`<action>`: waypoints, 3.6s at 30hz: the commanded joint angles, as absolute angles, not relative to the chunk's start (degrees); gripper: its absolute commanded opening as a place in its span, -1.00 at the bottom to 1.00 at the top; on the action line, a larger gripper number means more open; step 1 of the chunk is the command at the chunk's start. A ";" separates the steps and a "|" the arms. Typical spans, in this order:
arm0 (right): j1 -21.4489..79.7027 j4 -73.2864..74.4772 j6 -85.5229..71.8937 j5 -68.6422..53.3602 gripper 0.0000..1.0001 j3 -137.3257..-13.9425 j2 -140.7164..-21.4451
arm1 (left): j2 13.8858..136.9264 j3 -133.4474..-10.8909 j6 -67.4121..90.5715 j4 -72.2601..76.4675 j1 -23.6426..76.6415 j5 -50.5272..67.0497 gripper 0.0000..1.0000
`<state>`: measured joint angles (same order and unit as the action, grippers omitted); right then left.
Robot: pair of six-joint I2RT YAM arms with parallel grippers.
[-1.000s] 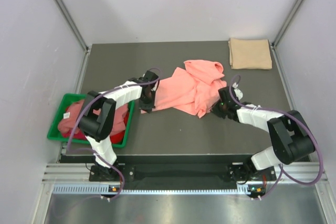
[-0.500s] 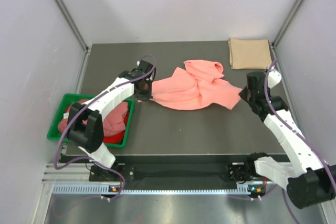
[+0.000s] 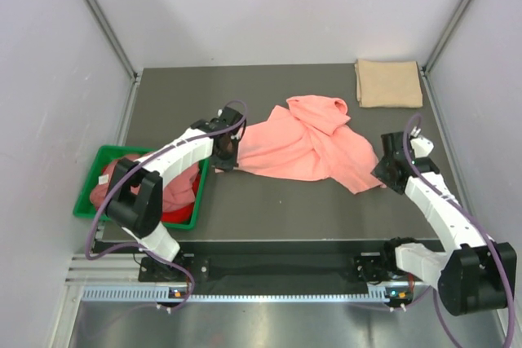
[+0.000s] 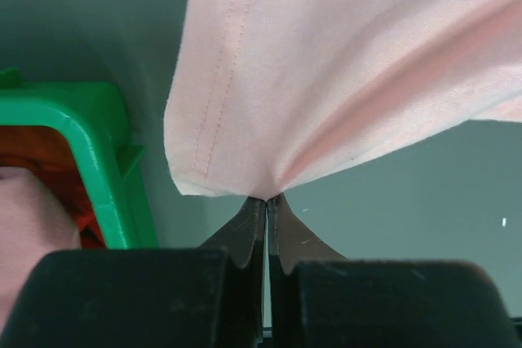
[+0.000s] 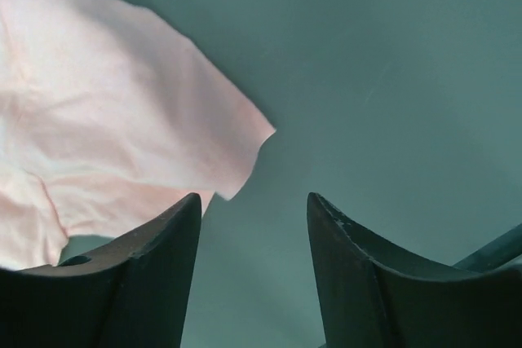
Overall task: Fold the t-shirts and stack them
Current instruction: Flatten the tshirt out
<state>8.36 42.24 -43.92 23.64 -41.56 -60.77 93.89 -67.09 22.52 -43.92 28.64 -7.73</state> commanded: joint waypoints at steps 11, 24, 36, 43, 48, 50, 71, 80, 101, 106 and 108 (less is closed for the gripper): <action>-2.28 34.02 -44.73 16.26 0.01 -38.67 -64.07 | 93.60 -75.05 22.68 -48.51 28.56 -18.80 -1.00; -3.87 26.11 -48.95 14.32 -0.11 -35.77 -71.18 | 93.60 -76.73 21.97 -48.08 28.56 -15.82 -1.00; -5.10 19.96 -48.78 14.06 -0.41 -33.66 -79.36 | 93.16 -76.99 21.18 -48.34 28.56 -15.64 -1.00; -5.54 20.56 -47.38 15.46 -1.00 -33.48 -75.68 | 92.29 -76.64 20.83 -47.81 28.56 -13.37 -1.00; -6.32 27.76 -45.09 20.64 -1.00 -37.95 -67.42 | 91.23 -76.55 20.65 -46.15 28.74 -7.40 -1.00; -7.29 31.44 -44.30 22.05 -1.00 -39.81 -64.09 | 90.88 -76.03 20.48 -45.09 29.35 -4.50 -1.00; -19.69 31.47 -33.05 1.05 -0.39 -36.83 -62.13 | 94.40 -72.51 22.85 -43.24 34.19 -5.36 -1.00; -19.60 27.17 -33.22 1.67 -0.18 -34.11 -65.82 | 92.11 -72.07 21.53 -42.89 34.19 -4.75 -1.00; -19.42 19.25 -36.65 -2.46 -0.19 -36.65 -75.23 | 91.41 -72.07 20.92 -41.84 34.19 -3.25 -1.00; -18.72 18.55 -37.53 -2.37 -0.19 -36.91 -75.93 | 91.41 -71.98 20.74 -41.75 34.19 -3.16 -1.00; -18.46 18.28 -37.71 -1.33 -0.19 -37.09 -76.72 | 91.41 -72.07 20.57 -41.75 34.19 -3.16 -1.00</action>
